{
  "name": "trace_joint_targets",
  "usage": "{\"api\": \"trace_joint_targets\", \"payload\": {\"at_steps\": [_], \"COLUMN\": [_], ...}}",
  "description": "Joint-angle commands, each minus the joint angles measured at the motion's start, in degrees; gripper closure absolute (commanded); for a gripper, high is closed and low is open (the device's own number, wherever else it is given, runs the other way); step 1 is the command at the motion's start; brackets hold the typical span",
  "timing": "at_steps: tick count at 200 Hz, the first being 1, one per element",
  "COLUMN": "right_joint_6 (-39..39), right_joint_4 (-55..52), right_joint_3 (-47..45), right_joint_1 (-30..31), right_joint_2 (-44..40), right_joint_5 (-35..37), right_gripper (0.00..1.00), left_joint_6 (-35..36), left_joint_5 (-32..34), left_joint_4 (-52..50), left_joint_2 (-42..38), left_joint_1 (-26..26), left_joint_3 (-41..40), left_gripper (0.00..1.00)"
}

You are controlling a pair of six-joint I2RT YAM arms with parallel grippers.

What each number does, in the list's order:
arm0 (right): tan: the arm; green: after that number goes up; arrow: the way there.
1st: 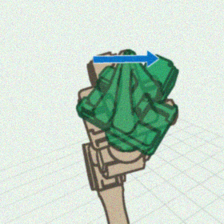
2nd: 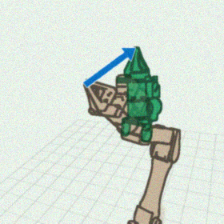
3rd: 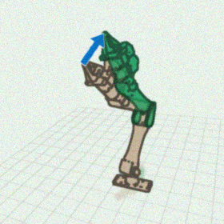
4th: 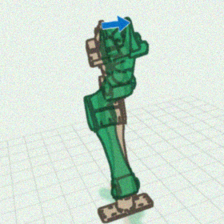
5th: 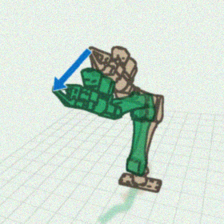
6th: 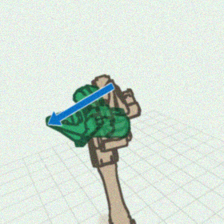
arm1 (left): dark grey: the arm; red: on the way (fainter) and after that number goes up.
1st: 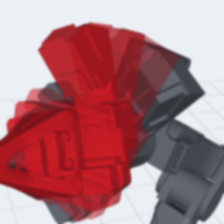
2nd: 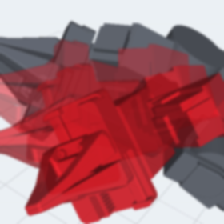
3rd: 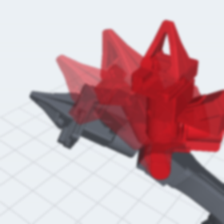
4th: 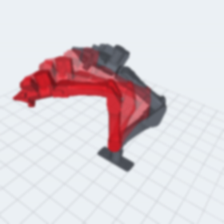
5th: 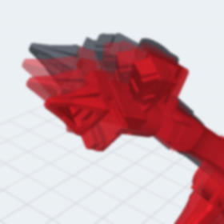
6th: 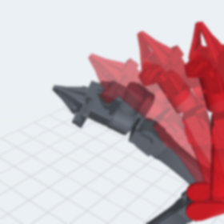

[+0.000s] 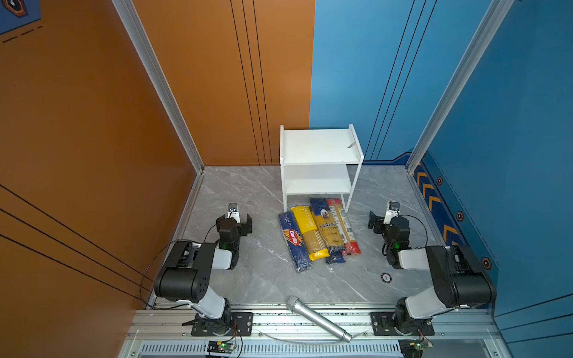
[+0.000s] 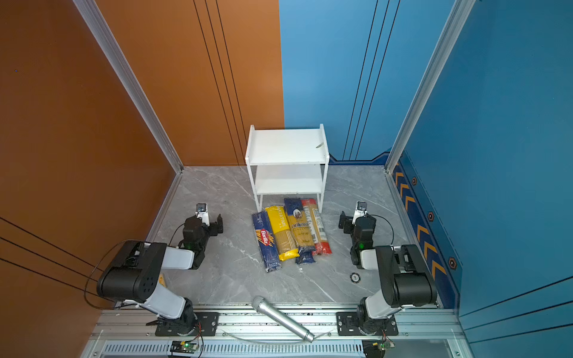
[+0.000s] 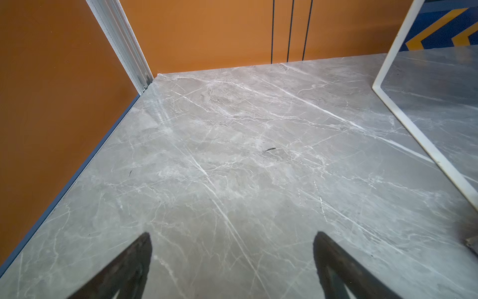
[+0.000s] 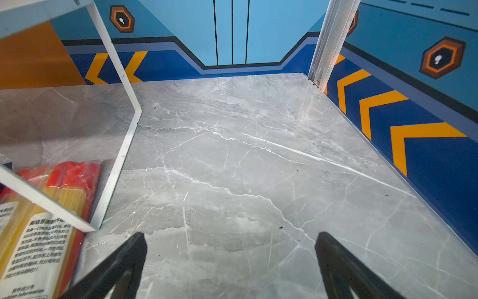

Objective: Arrange pasta packages on shelves
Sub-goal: Pick up the pasta bag.

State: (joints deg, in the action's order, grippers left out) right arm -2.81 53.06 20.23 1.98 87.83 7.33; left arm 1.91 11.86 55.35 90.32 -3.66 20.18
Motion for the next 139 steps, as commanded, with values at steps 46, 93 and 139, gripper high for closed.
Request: {"api": "trace_joint_targets", "payload": {"at_steps": [46, 93, 139], "right_joint_6": [-0.2, -0.4, -0.4], "right_joint_4": [-1.5, -1.3, -1.3], "right_joint_3": [1.4, 1.3, 1.3], "right_joint_1": [-0.3, -0.3, -0.3], "right_joint_2": [0.8, 0.8, 0.8], "right_joint_5": [-0.9, -0.9, -0.9], "right_gripper": [0.00, 0.00, 0.00], "left_joint_6": [-0.6, -0.5, -0.5], "left_joint_5": [0.9, 0.4, 0.0], "left_joint_4": [-0.9, -1.0, -1.0], "left_joint_2": [-0.6, -0.5, -0.6], "left_joint_1": [0.0, 0.2, 0.3], "left_joint_3": [1.0, 1.1, 1.1], "left_gripper": [0.02, 0.02, 0.02]}}
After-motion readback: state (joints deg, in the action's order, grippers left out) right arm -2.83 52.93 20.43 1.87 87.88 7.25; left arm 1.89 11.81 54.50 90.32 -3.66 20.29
